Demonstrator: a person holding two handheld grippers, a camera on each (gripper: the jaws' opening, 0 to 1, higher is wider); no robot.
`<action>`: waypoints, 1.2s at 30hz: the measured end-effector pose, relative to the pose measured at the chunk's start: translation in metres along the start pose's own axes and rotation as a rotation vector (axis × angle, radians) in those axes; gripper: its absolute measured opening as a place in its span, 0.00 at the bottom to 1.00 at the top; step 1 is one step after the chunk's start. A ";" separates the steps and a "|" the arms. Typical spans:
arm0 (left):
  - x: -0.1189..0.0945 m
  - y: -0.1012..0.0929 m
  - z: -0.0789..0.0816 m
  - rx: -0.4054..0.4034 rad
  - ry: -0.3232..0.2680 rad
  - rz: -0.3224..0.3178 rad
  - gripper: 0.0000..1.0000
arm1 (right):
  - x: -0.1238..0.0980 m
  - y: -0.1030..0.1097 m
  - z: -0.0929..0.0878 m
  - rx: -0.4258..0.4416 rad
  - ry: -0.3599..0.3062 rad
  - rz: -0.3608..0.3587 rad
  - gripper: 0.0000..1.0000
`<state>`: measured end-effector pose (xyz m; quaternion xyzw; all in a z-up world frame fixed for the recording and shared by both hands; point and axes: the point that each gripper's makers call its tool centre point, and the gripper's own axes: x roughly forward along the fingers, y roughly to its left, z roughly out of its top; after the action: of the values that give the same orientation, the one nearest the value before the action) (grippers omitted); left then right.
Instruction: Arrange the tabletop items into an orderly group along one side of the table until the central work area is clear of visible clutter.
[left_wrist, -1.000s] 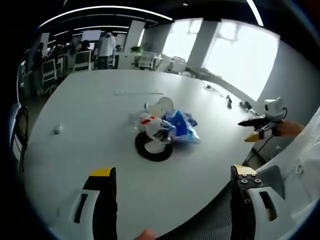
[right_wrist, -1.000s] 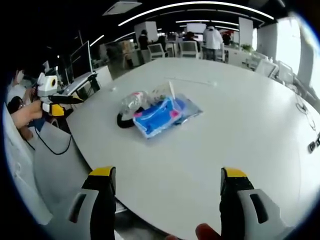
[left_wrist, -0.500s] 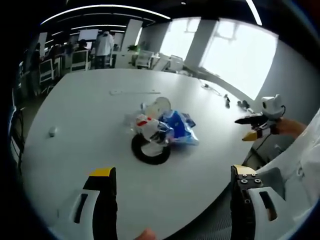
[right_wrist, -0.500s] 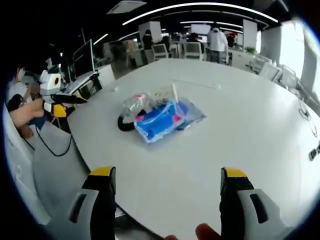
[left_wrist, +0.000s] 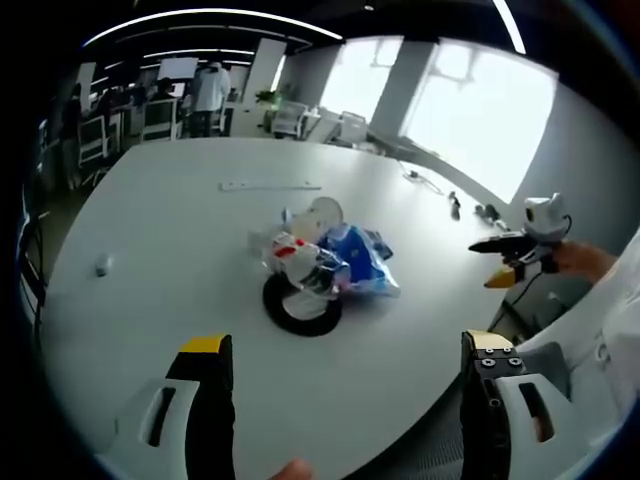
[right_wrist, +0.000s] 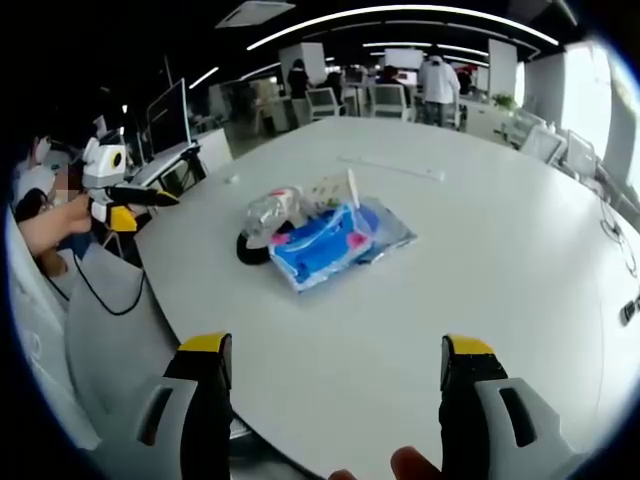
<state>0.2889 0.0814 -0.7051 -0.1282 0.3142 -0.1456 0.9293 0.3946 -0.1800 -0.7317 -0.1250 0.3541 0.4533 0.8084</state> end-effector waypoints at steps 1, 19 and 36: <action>0.001 0.000 0.001 -0.001 -0.001 0.000 0.91 | 0.000 -0.001 0.000 -0.001 0.000 -0.001 0.84; 0.011 0.003 0.006 0.003 0.013 -0.007 0.90 | 0.006 -0.002 0.005 -0.014 0.005 0.003 0.84; 0.019 0.005 0.007 0.004 0.035 -0.015 0.90 | 0.009 -0.003 0.003 -0.013 0.018 0.005 0.83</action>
<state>0.3087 0.0801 -0.7123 -0.1261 0.3293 -0.1555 0.9227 0.4017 -0.1740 -0.7360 -0.1335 0.3587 0.4567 0.8031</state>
